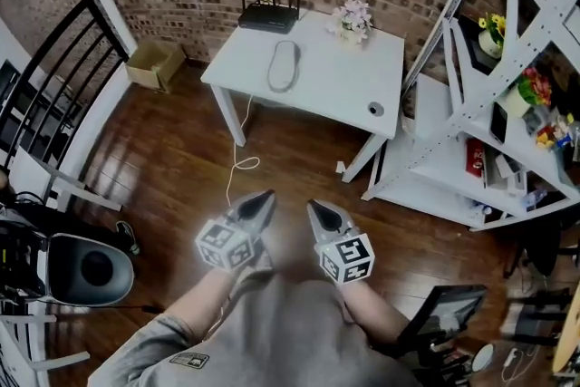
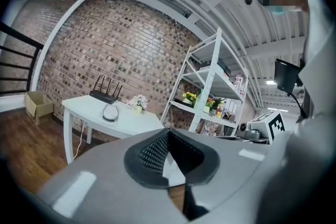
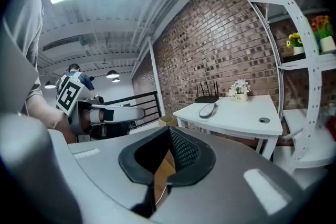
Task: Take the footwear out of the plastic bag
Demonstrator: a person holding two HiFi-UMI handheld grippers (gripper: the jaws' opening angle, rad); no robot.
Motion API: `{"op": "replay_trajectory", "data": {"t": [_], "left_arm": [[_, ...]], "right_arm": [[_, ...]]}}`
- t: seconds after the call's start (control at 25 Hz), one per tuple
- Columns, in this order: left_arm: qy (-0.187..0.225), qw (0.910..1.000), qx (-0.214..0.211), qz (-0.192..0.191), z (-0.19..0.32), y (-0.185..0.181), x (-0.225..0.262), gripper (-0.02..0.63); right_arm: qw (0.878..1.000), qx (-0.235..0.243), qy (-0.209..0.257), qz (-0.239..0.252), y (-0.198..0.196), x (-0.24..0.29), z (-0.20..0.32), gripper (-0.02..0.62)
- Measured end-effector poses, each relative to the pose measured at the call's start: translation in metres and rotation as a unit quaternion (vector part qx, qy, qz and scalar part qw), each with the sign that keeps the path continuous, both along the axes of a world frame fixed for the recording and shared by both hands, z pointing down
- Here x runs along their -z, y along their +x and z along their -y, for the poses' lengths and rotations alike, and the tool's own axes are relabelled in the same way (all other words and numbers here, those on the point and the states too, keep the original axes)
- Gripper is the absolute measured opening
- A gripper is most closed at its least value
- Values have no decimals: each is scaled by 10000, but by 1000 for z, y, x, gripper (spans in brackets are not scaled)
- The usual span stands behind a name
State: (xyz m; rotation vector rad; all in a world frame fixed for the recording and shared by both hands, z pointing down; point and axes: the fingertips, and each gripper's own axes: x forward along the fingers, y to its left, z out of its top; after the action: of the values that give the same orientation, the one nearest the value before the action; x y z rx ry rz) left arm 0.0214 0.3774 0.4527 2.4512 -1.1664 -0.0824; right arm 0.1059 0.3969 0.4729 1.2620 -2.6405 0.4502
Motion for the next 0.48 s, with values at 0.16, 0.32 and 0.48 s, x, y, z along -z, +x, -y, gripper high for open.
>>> {"op": "replay_trajectory", "data": {"t": [0.16,0.32,0.48], "left_arm": [[19,9997,-241,46,47,-38,-4,2],[51,9995,-316,49,88,-64,-3,2],[5,9997,-247,65,121,-78,-9,2]], "right_arm": [[9997,-236,38,-46,-38,1,48,12],[9991,-403,74,-118,-59,1,87,12],[9990,-409,6,-173,-69,-6,121,12]]}}
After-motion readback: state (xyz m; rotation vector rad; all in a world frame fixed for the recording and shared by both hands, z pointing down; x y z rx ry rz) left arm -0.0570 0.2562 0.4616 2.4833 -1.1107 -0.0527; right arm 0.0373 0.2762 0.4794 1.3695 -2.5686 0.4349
